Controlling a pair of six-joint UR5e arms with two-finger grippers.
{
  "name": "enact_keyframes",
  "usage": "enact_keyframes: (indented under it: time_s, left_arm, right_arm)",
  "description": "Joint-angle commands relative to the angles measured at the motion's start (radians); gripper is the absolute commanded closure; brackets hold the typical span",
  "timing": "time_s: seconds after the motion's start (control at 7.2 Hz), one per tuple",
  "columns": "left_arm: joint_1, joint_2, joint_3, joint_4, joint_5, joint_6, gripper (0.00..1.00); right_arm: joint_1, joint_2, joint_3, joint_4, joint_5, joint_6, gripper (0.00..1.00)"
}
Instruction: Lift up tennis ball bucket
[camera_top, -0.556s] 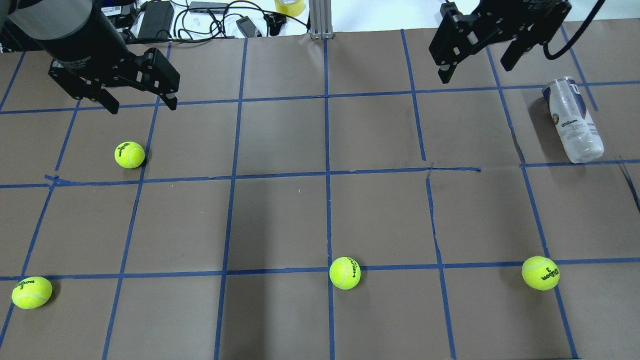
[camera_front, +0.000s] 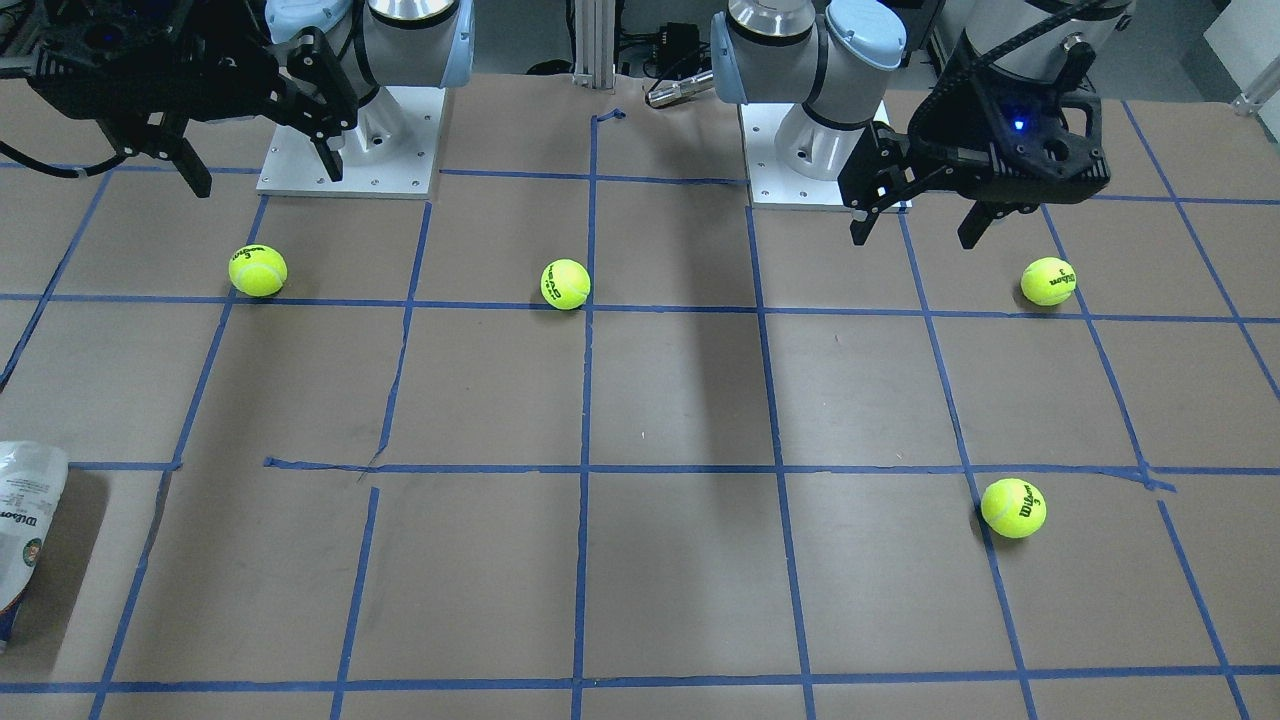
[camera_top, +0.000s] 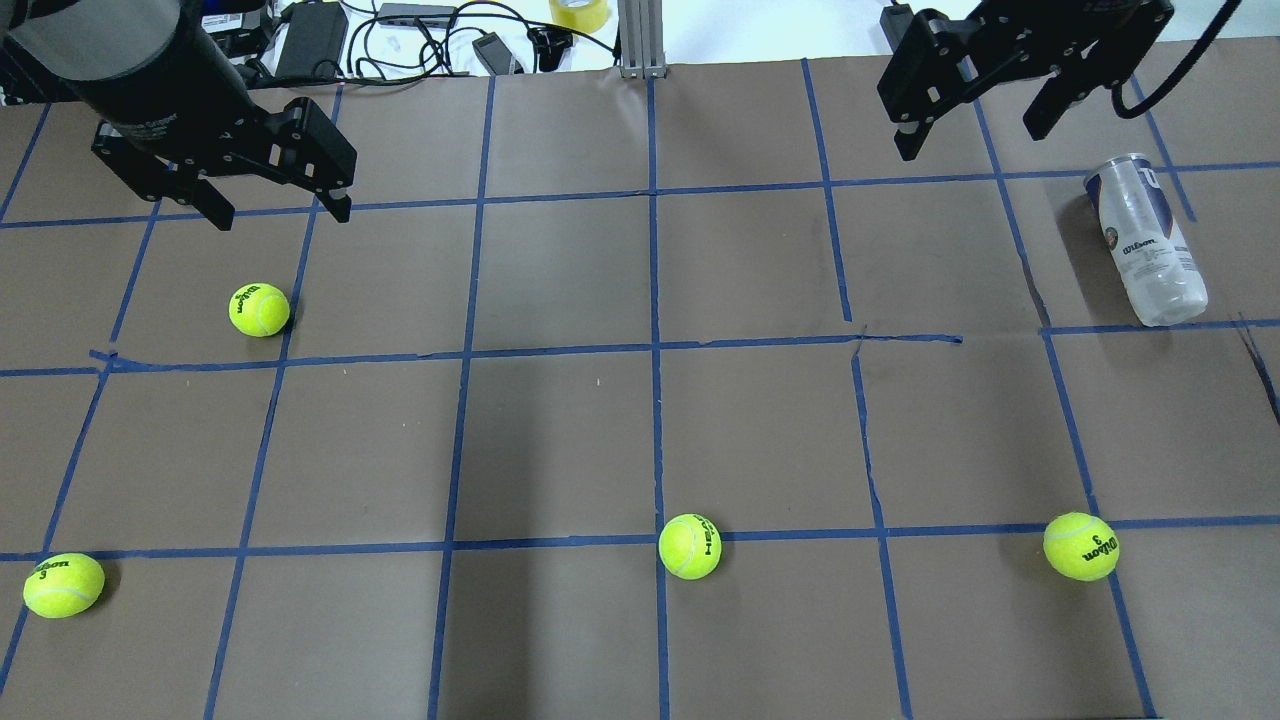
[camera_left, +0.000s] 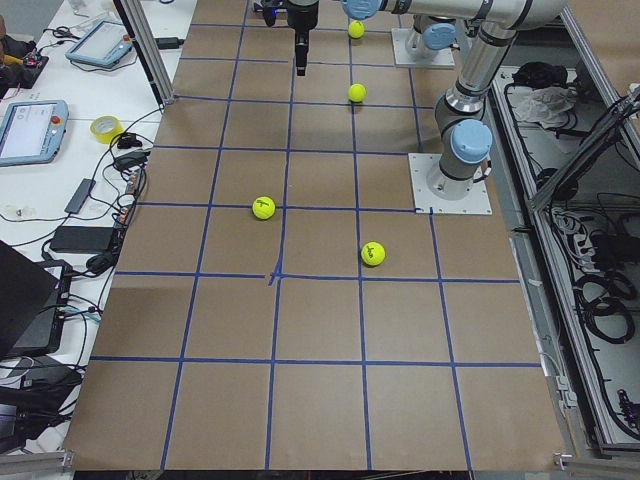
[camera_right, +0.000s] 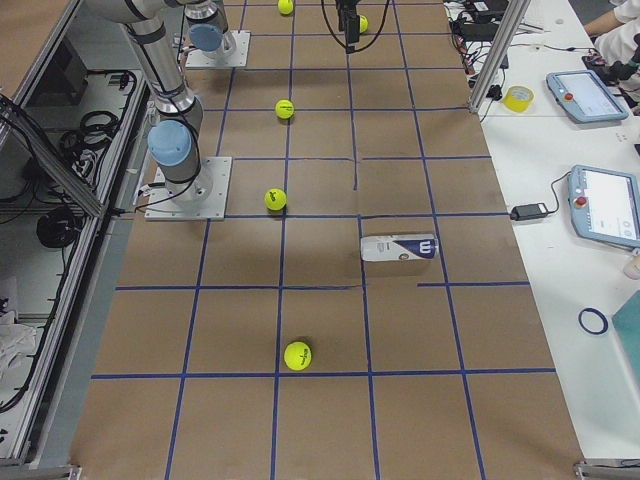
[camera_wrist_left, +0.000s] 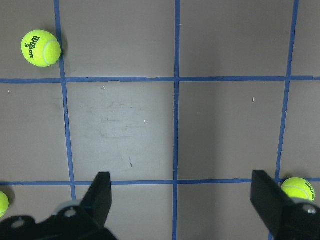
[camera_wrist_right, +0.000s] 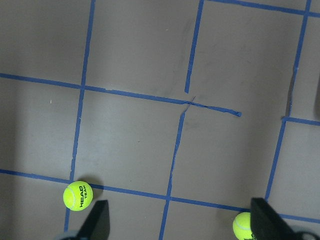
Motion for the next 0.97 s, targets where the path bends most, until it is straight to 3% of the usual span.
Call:
enact_keyframes:
  time_s: [0.0, 0.14, 0.42, 0.56, 0.83]
  left_arm:
    - [0.0, 0.001, 0.0, 0.0, 0.0, 0.0, 0.0]
    - [0.002, 0.001, 0.0, 0.0, 0.0, 0.0, 0.0]
    - [0.002, 0.001, 0.0, 0.0, 0.0, 0.0, 0.0]
    - [0.003, 0.001, 0.0, 0.0, 0.002, 0.0, 0.0]
    - [0.003, 0.001, 0.0, -0.002, 0.002, 0.0, 0.0]
  right_arm:
    - [-0.149, 0.037, -0.002, -0.05, 0.006, -0.019, 0.0]
    - [-0.201, 0.165, -0.013, -0.119, 0.003, -0.03, 0.0]
    - [-0.273, 0.429, -0.085, -0.425, -0.044, -0.05, 0.0]
    - [-0.311, 0.515, -0.135, -0.49, -0.089, -0.068, 0.0]
    - [-0.402, 0.617, -0.154, -0.592, -0.087, -0.174, 0.0]
